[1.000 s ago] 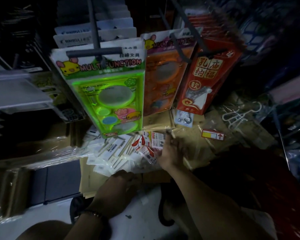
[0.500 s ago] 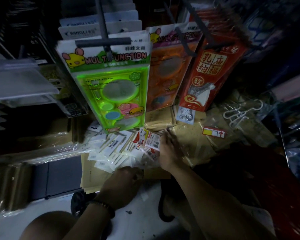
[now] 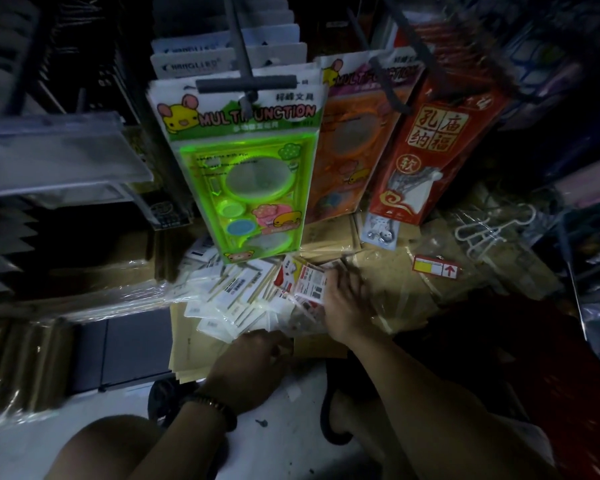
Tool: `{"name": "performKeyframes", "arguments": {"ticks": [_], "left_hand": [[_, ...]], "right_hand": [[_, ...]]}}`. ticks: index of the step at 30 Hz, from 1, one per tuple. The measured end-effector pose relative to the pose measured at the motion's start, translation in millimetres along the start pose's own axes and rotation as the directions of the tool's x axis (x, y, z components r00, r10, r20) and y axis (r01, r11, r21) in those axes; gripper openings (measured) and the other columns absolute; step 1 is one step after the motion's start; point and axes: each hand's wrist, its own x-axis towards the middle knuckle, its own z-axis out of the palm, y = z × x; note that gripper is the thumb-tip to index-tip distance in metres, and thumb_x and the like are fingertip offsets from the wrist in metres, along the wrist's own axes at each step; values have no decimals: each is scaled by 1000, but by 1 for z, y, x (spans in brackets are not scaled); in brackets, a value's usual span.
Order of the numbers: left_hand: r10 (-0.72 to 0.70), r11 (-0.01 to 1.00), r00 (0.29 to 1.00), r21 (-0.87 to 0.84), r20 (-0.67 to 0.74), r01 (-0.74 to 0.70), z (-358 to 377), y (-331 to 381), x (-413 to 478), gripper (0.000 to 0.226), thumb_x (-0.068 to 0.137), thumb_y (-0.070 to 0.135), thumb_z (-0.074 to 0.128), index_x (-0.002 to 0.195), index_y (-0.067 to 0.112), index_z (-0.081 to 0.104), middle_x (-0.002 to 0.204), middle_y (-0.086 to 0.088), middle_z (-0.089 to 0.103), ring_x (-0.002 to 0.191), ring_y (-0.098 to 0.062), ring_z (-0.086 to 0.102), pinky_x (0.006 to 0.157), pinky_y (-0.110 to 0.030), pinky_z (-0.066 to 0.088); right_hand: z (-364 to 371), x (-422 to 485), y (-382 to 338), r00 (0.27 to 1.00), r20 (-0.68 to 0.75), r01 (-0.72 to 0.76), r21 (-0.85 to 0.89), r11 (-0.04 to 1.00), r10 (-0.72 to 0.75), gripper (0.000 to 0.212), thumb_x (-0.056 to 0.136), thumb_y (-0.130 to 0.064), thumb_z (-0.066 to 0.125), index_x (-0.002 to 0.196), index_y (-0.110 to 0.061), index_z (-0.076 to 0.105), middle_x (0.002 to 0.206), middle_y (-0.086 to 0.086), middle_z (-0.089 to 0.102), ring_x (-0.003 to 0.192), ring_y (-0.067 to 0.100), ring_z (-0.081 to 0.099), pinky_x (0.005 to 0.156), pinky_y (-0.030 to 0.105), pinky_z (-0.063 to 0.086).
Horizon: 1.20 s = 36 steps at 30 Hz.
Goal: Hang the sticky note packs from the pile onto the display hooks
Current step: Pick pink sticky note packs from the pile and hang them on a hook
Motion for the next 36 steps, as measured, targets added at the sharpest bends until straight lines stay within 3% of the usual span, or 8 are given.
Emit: {"name": "performKeyframes", "arguments": {"ticks": [11,17,21,25,28,31,34,36], "left_hand": [[-44,996,998,-81,-52,39,-11,-12,-6,19,102,40,66,118,35,75,108,13,77,92,-5,68,86,-25,54],[-172,959,985,-229,8,170,-20,-12,-18,26,106,50,57,124,34,68,110,7,76,91,-8,67,85,-28,51],[-224,698,960,-660,167,278,-32,8,-42,39,109,57,39,124,30,63,126,-5,74,97,-15,73,75,-26,54],[-249,335,942,-893,224,301,-42,27,-72,61,106,65,34,128,23,72,107,-5,81,91,-25,79,76,-36,60],[-246,101,946,-965,210,240,-51,36,-93,69,99,64,45,138,11,68,116,-15,79,102,-34,76,97,-54,60],[-218,18,971,-994,97,103,-66,48,-124,59,106,51,45,146,10,61,139,-22,69,128,-47,65,108,-67,50],[-203,25,979,-1000,-19,-14,-85,59,-145,52,107,36,50,149,6,55,140,-23,68,124,-41,69,106,-60,55],[-197,44,977,-997,-76,-68,-102,64,-159,51,104,32,50,147,6,55,138,-24,69,118,-42,72,106,-61,54]], "right_hand": [[-12,-5,-3,997,9,75,-6,997,-75,86,95,-69,57,155,-15,27,151,20,39,134,39,37,111,51,36],[-39,-62,-25,970,230,-87,634,769,-79,73,94,-70,57,148,-28,34,145,5,58,133,29,57,106,42,47],[-70,-119,-70,964,250,-181,866,467,-91,60,87,-69,63,133,-32,55,130,-9,69,120,11,66,106,43,53],[-103,-155,-100,958,253,-221,950,220,-132,46,90,-61,65,122,-28,63,108,-11,72,94,0,70,92,37,59],[-123,-174,-115,954,239,-229,970,78,-182,24,105,-34,64,123,-18,67,104,4,74,88,13,72,75,36,59],[-149,-199,-125,965,183,-154,975,158,-186,16,105,-33,63,108,-21,74,96,-2,81,90,15,75,79,36,58],[-167,-210,-125,988,18,33,948,317,-156,16,106,-33,64,115,-20,69,104,-8,77,92,0,70,84,25,52],[-185,-218,-129,986,-91,134,931,341,-138,30,95,-44,72,112,-23,60,100,-1,74,88,11,70,83,37,55]]}}
